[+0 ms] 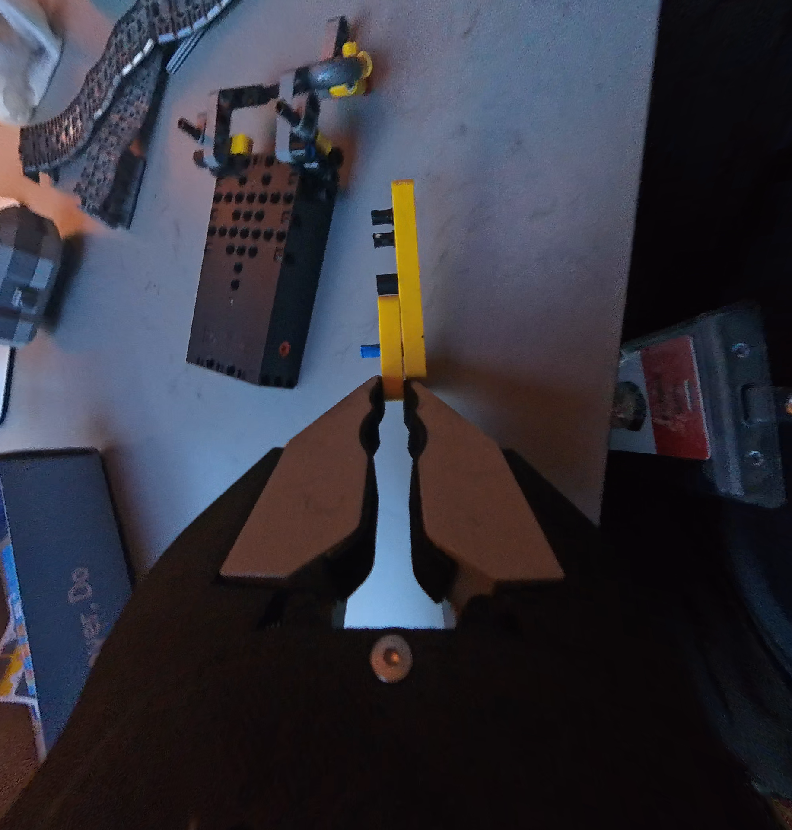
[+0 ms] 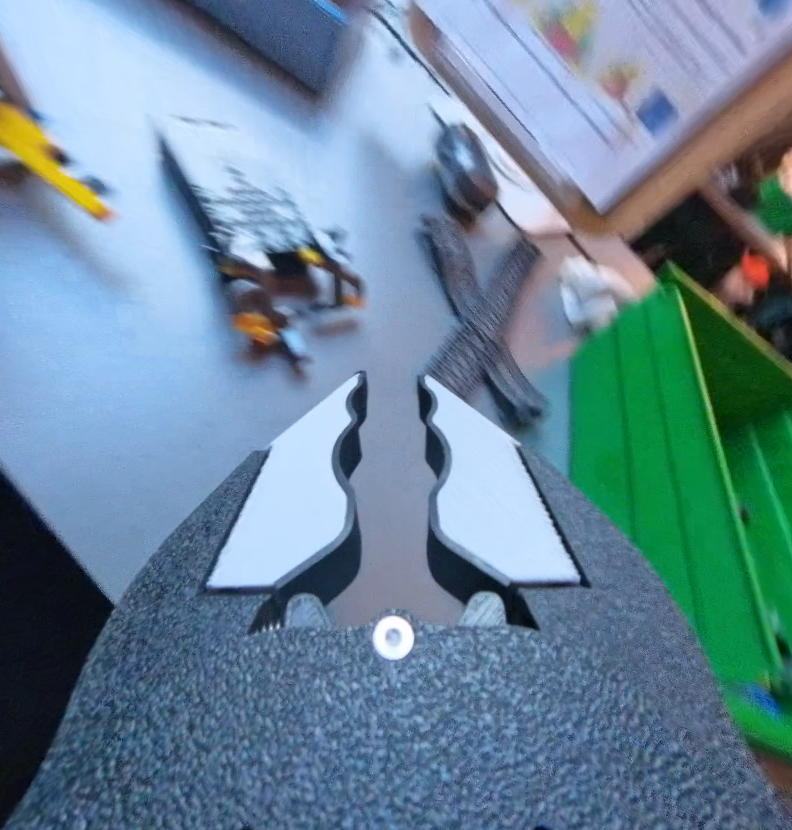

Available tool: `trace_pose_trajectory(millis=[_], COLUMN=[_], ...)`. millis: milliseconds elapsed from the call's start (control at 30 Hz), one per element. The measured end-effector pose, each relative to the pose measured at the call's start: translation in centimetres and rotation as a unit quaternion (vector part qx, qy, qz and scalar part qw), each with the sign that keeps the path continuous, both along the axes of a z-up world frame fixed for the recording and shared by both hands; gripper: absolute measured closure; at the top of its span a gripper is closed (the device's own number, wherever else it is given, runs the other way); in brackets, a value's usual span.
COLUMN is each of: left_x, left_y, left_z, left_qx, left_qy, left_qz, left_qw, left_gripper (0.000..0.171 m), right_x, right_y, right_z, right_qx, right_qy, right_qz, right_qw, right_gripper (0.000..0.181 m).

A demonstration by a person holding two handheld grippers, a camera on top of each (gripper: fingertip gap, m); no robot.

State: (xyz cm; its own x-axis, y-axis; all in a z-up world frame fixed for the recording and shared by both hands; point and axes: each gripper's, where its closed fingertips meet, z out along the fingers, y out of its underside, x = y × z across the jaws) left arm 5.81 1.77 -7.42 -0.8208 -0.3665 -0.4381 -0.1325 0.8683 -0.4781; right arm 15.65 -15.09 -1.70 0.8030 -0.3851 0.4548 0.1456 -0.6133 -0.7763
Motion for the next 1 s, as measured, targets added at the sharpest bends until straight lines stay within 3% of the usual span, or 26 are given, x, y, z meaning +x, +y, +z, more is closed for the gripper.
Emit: trace_pose_trajectory(millis=[67, 133, 233, 300, 367, 633, 800, 1000], left_x=[0.1, 0.1, 0.8, 1.3, 1.3, 0.7, 0.1, -1.5], left_y=[0.7, 1.0, 1.6, 1.7, 1.4, -0.1, -0.2, 0.2], left_z=[0.0, 0.0, 0.1, 0.2, 0.4, 0.2, 0.4, 1.0], left_qx=[-0.01, -0.024, -0.002, 0.029, 0.058, 0.075, 0.054, 0.003], left_qy=[-0.004, 0.0, -0.027, -0.063, -0.094, -0.125, -0.121, -0.094], left_qz=[0.021, 0.042, 0.072, 0.078, 0.07, 0.055, 0.056, 0.077], left_qw=[1.0, 0.999, 0.997, 0.995, 0.991, 0.988, 0.99, 0.993], left_gripper=[0.166, 0.167, 0.166, 0.166, 0.166, 0.166, 0.16, 0.148], right_x=[3.0, 4.7, 5.8, 6.0, 5.6, 3.8, -2.1, -9.1], right_y=[-4.4, -7.0, -8.2, -8.0, -7.0, -6.0, -1.9, 3.7], right_z=[-0.2, -1.5, -4.3, -5.8, -6.2, -5.4, -1.9, -0.8], right_qx=[0.016, 0.006, -0.03, -0.04, -0.027, -0.027, 0.032, 0.029], right_qy=[0.047, 0.099, 0.173, 0.206, 0.232, 0.2, 0.191, 0.193], right_qz=[-0.088, -0.134, -0.166, -0.17, -0.15, -0.132, -0.025, 0.087], right_qw=[0.995, 0.986, 0.97, 0.963, 0.961, 0.971, 0.981, 0.977], right_gripper=[0.151, 0.138, 0.13, 0.137, 0.166, 0.167, 0.168, 0.168])
